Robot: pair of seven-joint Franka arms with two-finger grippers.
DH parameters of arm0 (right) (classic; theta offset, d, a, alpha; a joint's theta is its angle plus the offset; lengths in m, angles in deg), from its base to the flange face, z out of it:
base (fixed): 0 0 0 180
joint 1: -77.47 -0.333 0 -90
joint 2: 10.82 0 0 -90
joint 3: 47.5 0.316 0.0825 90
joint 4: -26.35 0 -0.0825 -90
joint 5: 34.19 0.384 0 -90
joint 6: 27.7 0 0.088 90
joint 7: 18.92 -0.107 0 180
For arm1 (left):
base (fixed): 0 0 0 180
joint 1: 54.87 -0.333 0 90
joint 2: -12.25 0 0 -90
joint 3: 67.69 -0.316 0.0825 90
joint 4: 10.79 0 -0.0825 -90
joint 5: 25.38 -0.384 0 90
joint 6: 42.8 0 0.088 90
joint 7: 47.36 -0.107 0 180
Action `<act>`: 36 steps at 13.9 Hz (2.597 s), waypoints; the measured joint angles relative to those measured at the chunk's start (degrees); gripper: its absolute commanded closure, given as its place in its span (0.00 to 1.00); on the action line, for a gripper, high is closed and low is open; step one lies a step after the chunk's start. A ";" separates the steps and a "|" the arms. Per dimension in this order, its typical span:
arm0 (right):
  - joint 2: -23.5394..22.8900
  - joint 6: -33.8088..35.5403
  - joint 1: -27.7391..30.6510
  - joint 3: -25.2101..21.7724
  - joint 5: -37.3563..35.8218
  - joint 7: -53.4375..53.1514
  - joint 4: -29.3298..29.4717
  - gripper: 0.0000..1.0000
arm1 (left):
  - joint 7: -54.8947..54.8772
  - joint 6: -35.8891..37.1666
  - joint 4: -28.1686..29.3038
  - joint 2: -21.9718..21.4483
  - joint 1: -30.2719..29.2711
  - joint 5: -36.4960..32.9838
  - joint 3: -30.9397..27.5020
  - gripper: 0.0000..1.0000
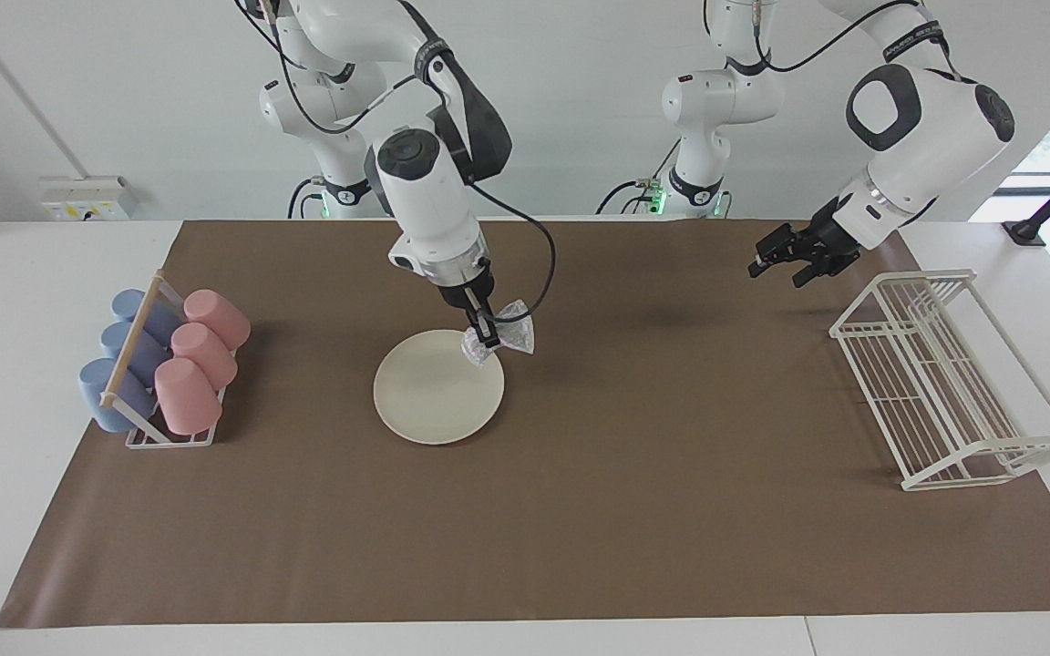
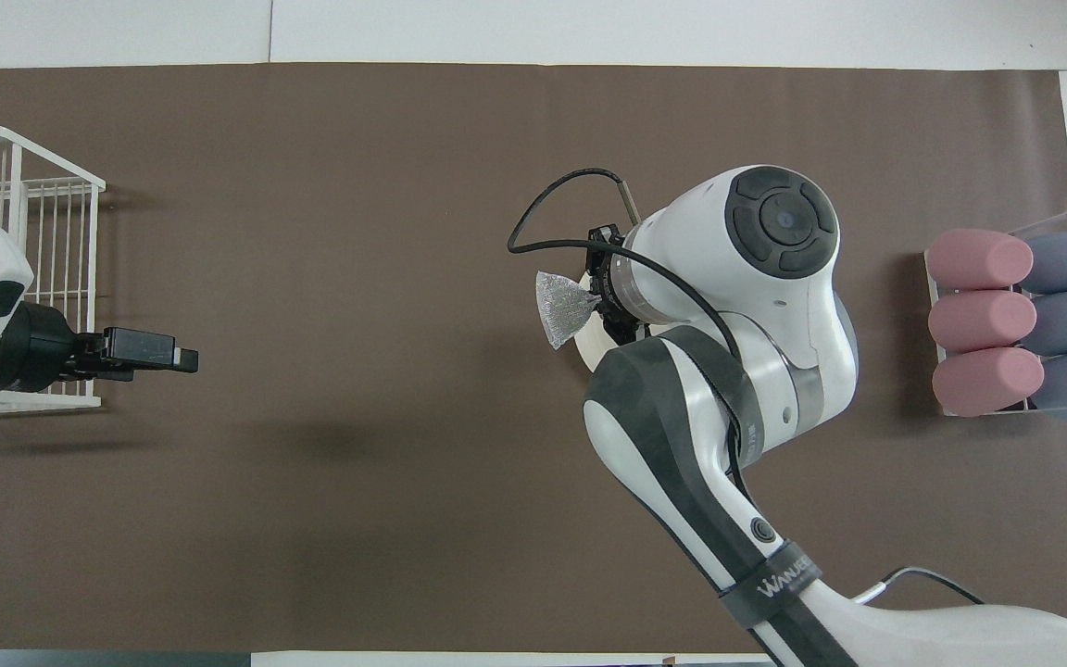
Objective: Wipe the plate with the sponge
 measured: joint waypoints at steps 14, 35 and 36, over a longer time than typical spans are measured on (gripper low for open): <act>2.71 14.46 -12.87 0.16 -4.09 -25.59 10.16 1.00 | -12.11 1.32 8.07 0.07 10.98 49.12 1.07 0.01; 2.86 14.65 -12.68 -0.17 -4.09 -25.30 10.18 0.00 | -10.84 -0.39 8.53 1.34 16.06 54.15 0.91 1.00; 3.04 14.70 -12.64 -0.20 -4.09 -24.71 10.18 0.00 | -10.73 -0.39 8.53 1.34 16.05 54.15 0.80 1.00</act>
